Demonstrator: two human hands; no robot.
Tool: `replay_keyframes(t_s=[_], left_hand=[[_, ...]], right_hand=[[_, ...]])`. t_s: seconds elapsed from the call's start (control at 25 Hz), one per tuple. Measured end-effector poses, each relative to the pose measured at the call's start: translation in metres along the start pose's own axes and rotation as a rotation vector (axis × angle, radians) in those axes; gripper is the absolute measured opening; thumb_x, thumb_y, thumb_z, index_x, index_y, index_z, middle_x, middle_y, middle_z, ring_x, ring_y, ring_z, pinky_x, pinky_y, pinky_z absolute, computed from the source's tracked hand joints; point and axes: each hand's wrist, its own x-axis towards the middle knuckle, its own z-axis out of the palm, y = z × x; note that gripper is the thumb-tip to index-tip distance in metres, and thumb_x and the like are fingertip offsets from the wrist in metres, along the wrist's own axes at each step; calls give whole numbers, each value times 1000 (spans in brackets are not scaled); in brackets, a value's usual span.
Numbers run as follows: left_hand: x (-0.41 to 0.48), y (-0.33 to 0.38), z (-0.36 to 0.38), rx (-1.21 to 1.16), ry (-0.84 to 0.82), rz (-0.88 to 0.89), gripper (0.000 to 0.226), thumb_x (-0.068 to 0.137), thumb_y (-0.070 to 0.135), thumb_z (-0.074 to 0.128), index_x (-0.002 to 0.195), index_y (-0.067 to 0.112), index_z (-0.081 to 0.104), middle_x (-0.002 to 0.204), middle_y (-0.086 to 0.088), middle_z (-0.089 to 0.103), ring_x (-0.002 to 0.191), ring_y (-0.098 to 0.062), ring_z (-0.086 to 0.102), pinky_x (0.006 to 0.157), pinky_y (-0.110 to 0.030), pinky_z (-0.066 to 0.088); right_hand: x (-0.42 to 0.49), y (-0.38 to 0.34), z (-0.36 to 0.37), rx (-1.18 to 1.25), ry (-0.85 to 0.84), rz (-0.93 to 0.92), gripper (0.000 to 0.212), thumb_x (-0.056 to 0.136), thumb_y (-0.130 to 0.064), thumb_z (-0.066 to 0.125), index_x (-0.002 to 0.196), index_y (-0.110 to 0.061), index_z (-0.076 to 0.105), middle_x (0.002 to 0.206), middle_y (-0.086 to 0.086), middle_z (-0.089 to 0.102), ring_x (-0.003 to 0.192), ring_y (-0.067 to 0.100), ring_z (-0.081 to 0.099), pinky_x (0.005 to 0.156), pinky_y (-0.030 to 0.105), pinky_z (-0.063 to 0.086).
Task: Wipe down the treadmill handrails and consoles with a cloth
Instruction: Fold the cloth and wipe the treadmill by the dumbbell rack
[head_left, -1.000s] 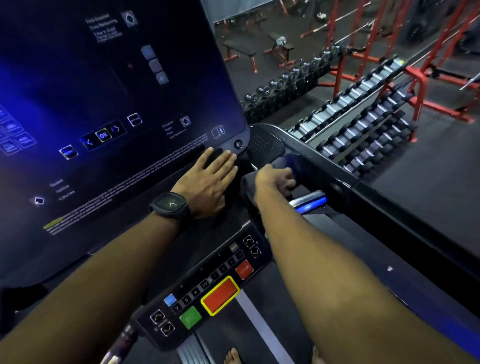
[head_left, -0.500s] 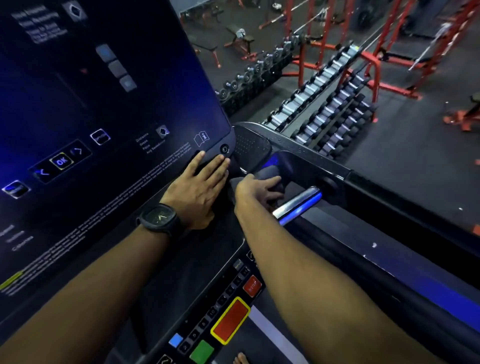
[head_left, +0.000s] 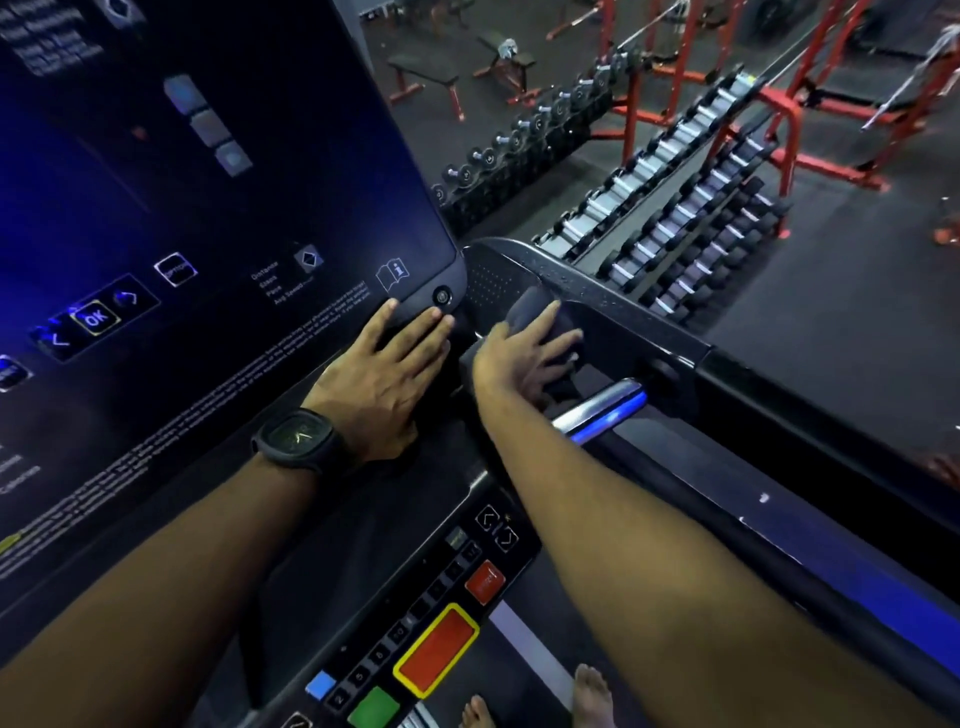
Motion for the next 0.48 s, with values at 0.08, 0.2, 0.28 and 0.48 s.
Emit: replay_keyframes(t_s=[0.08, 0.2, 0.28, 0.48], left_hand=[[0, 1, 0, 0, 5, 3, 92, 85, 58, 35, 157, 6, 10, 163, -17, -9, 152, -33, -9, 117, -62, -7], [-2, 1, 0, 13, -3, 2, 97, 83, 62, 38, 156, 5, 12, 163, -18, -6, 152, -33, -5, 118, -63, -7], [0, 0, -1, 18, -10, 17, 98, 82, 62, 41, 156, 4, 13, 163, -18, -4, 152, -33, -3, 118, -62, -8], [-1, 0, -3, -12, -6, 1, 94, 81, 57, 44, 155, 4, 21, 164, -17, 2, 153, -32, 1, 118, -61, -7]], right_hand=[[14, -1, -7, 126, 54, 166, 70, 102, -39, 44, 159, -36, 4, 168, 7, -10, 151, 42, 4, 117, 62, 16], [-17, 4, -2, 153, -54, 272, 74, 103, -36, 45, 160, -30, -1, 166, 13, -15, 150, 45, 1, 119, 56, 11], [-20, 9, 3, 6, -94, 63, 75, 102, -36, 44, 159, -32, -4, 166, 11, -18, 150, 45, -3, 117, 62, 15], [7, 1, -7, 152, -2, 256, 70, 103, -39, 40, 160, -31, -1, 167, 12, -12, 150, 47, 4, 118, 61, 12]])
